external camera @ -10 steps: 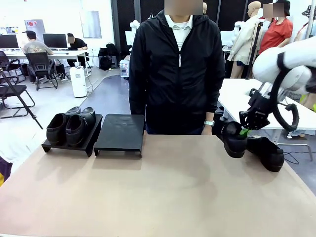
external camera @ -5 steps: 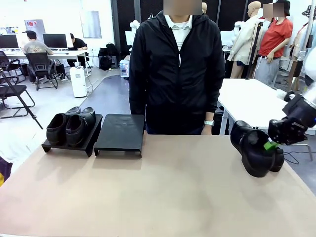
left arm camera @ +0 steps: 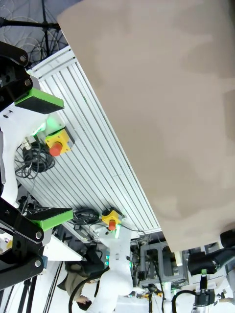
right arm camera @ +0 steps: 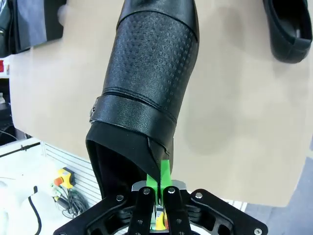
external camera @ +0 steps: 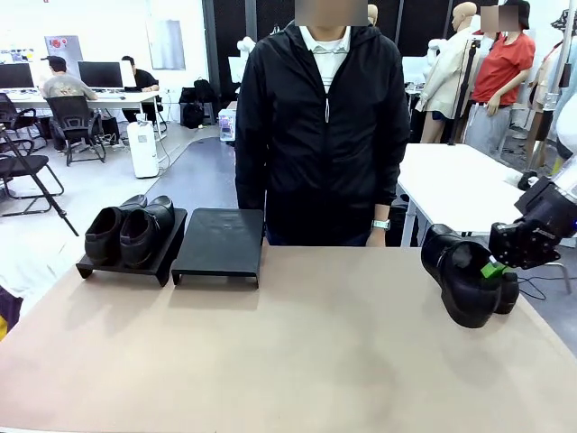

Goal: Organize the shoes by placing them on the stand.
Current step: Pick up one Shoe and place it in the middle of the table.

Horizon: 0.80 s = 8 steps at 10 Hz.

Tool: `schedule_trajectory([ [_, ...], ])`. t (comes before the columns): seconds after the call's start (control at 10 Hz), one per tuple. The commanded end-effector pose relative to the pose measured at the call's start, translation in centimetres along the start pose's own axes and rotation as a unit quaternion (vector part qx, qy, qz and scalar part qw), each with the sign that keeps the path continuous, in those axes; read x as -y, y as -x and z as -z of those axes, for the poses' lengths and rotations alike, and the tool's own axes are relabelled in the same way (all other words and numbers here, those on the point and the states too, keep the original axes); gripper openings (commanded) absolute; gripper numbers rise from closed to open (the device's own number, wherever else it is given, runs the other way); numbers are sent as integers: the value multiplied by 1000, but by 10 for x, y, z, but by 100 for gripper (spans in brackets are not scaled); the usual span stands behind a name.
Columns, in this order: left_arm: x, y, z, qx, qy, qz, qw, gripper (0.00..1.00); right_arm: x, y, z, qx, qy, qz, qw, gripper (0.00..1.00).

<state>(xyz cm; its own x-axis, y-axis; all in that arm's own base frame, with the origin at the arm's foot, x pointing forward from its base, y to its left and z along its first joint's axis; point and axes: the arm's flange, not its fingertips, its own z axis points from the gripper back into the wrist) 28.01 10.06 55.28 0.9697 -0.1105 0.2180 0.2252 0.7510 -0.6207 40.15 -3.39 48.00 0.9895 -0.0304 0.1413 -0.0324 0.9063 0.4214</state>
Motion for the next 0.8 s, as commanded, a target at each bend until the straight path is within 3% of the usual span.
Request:
schedule_trajectory([
  [0.0, -1, 1, -2, 1, 11, 9, 1000, 100, -10, -9, 3, 10, -83, 16, 996, 0],
  [0.3, -1, 1, -2, 1, 11, 9, 1000, 100, -117, 23, 79, -3, -109, -32, 994, 0],
  [0.6, -1, 1, -2, 1, 11, 9, 1000, 100, -193, 37, 174, -19, -31, 47, 998, 0],
  [0.7, -1, 1, -2, 1, 11, 9, 1000, 100, -215, 43, 210, 12, 1, 67, 998, 0],
])
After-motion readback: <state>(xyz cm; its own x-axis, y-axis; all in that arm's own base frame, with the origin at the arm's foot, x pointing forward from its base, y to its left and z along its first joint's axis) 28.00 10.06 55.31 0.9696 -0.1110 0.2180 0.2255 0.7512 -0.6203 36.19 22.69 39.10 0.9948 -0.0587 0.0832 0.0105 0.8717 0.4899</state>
